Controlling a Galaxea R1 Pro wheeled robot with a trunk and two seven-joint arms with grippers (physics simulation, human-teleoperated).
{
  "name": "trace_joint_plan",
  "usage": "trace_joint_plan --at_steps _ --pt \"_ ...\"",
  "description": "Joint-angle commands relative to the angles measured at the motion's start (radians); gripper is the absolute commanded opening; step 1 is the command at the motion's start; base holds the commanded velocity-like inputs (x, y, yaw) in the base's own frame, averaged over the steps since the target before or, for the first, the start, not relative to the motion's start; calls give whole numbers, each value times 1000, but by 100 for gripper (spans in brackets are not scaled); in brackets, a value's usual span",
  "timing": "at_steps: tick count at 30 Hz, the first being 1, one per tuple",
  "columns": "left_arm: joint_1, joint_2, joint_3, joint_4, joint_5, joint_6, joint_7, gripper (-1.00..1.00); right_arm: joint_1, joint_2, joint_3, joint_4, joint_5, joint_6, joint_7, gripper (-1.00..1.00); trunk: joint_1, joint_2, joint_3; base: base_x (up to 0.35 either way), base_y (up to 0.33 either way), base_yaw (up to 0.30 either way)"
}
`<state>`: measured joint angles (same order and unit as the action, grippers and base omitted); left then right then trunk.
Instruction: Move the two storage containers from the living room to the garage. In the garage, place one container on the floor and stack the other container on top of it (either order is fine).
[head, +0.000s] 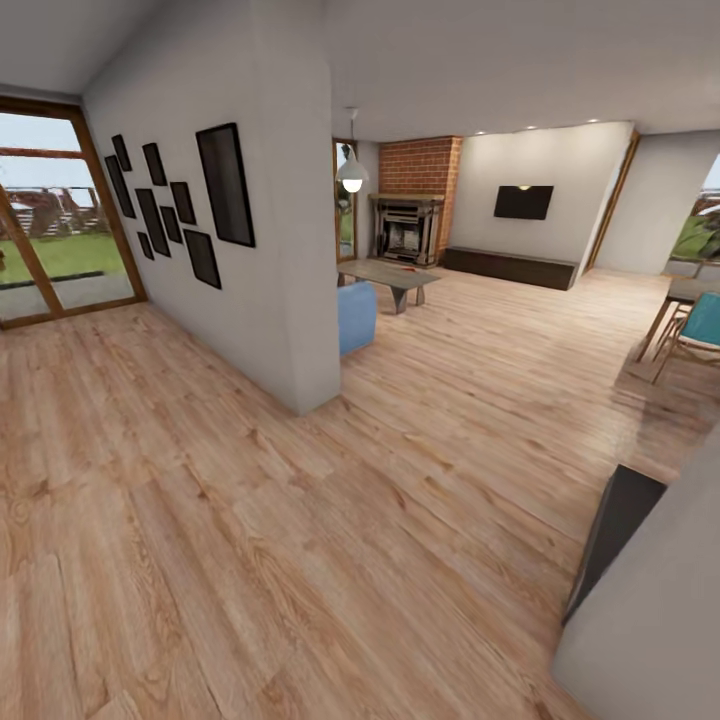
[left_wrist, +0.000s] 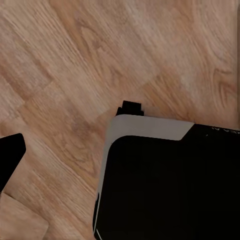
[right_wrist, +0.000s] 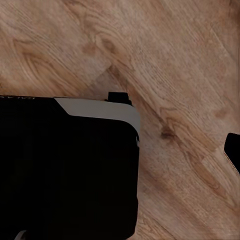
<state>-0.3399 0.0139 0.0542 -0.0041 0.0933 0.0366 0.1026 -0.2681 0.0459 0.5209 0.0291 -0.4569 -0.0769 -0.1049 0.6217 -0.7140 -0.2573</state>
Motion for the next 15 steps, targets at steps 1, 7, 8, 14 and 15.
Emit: trace_joint_plan --at_steps 1,7,8,14,15 --pt "-1 0 5 0 8 3 1 100 -1 1 8 3 -9 -6 -1 100 1 -1 -1 323 0 0" --pt "-1 0 5 0 9 4 1 100 -1 2 8 3 -10 -7 -1 100 1 -1 -1 323 0 0" --pt "-1 0 5 0 9 4 1 100 -1 2 8 3 -11 -7 -1 100 1 -1 -1 323 0 0" --pt "-1 0 5 0 9 5 1 100 -1 2 8 3 -12 -7 -1 100 1 -1 -1 323 0 0" --pt "-1 0 5 0 9 5 1 100 -1 2 8 3 -12 -7 -1 100 1 -1 -1 323 0 0"
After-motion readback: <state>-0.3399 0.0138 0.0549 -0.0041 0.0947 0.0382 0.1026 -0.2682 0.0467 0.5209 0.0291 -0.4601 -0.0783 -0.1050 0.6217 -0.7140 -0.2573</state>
